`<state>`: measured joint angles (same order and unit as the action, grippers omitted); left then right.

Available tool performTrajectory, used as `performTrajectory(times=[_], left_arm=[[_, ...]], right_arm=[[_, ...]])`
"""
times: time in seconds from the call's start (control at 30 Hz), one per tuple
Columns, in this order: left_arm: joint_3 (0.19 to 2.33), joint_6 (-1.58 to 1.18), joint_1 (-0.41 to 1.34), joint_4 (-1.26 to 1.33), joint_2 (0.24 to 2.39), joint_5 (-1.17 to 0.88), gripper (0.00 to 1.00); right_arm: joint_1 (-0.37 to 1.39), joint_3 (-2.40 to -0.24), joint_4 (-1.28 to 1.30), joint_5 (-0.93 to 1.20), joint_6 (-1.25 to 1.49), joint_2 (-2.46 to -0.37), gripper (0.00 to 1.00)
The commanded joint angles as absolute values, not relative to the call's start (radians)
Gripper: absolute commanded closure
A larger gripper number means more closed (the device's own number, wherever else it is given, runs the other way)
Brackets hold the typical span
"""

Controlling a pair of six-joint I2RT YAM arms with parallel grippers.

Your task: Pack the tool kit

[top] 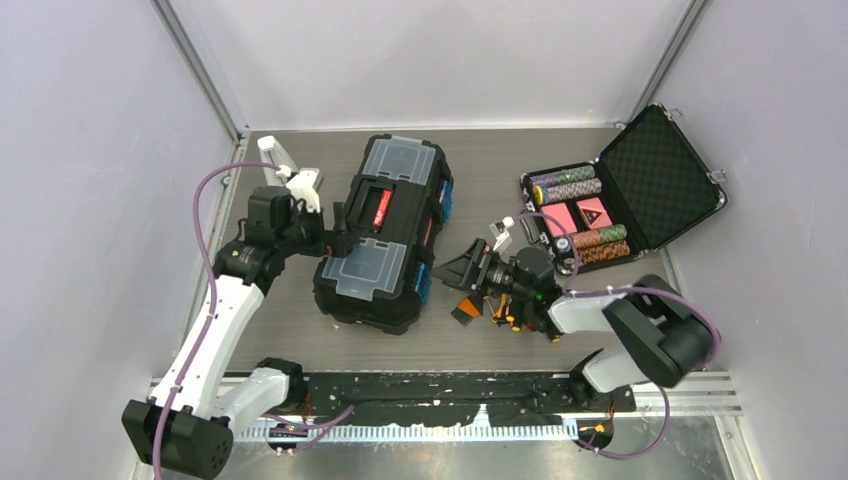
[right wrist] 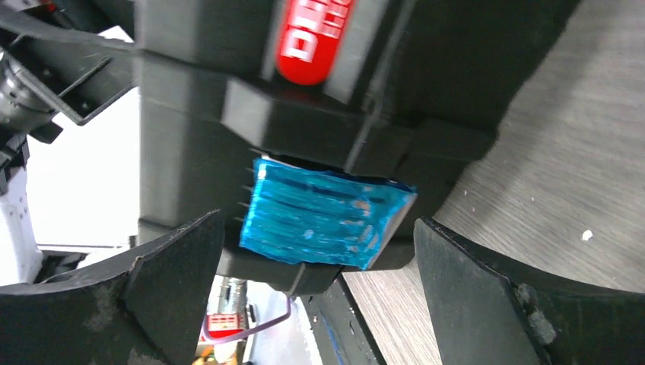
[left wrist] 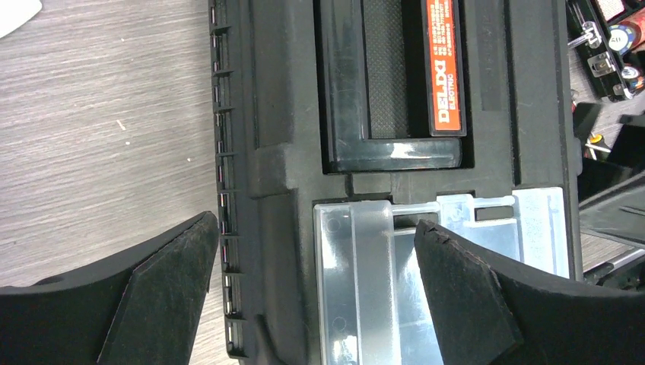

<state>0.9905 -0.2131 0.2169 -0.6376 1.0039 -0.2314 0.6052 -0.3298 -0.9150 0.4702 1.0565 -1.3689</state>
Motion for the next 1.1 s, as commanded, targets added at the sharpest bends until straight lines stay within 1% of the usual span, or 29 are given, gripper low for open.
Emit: performTrajectory(times=[0.0,0.2,0.23,0.37,0.67,0.8,0.9,0.97,1.0,1.03,1.07], left_arm=[[0.928,-0.166,0.219,-0.614,0.986,-0.195,0.01],[0.921,-0.155,0.219,-0.617,0.986,-0.206,0.01],[0.921,-0.154,0.220,-0.617,0.985,-0.205,0.01],[0.917,-0.153,0.219,-0.619,0.983,-0.206,0.01],[0.917,-0.169,0.221,-0.627,1.008,-0.231,0.01],[0.919,-0.164,0.232,-0.637,1.012,-0.202,0.01],[0.921,-0.149,0.249,-0.654,1.015,-0.134,0.01],[0.925,-0.142,0.264,-0.666,1.019,-0.097,0.01],[0.925,-0.139,0.271,-0.671,1.020,-0.080,0.01],[0.925,-0.137,0.276,-0.675,1.022,-0.065,0.01],[0.928,-0.135,0.281,-0.680,1.024,-0.049,0.01]], right_arm=[[0.642,-0.302,-1.279,0.472,1.229,-1.500,0.01],[0.686,-0.305,-1.591,0.469,1.378,-1.735,0.01],[0.687,-0.311,-1.605,0.474,1.395,-1.771,0.01],[0.710,-0.327,-1.620,0.474,1.379,-1.787,0.01],[0.724,-0.363,-1.618,0.501,1.306,-1.713,0.00],[0.727,-0.353,-1.617,0.486,1.284,-1.668,0.10],[0.726,-0.338,-1.618,0.478,1.280,-1.637,0.16],[0.727,-0.336,-1.618,0.478,1.278,-1.624,0.22],[0.727,-0.337,-1.618,0.478,1.280,-1.620,0.28],[0.728,-0.336,-1.619,0.478,1.281,-1.612,0.30],[0.727,-0.336,-1.618,0.477,1.283,-1.607,0.36]])
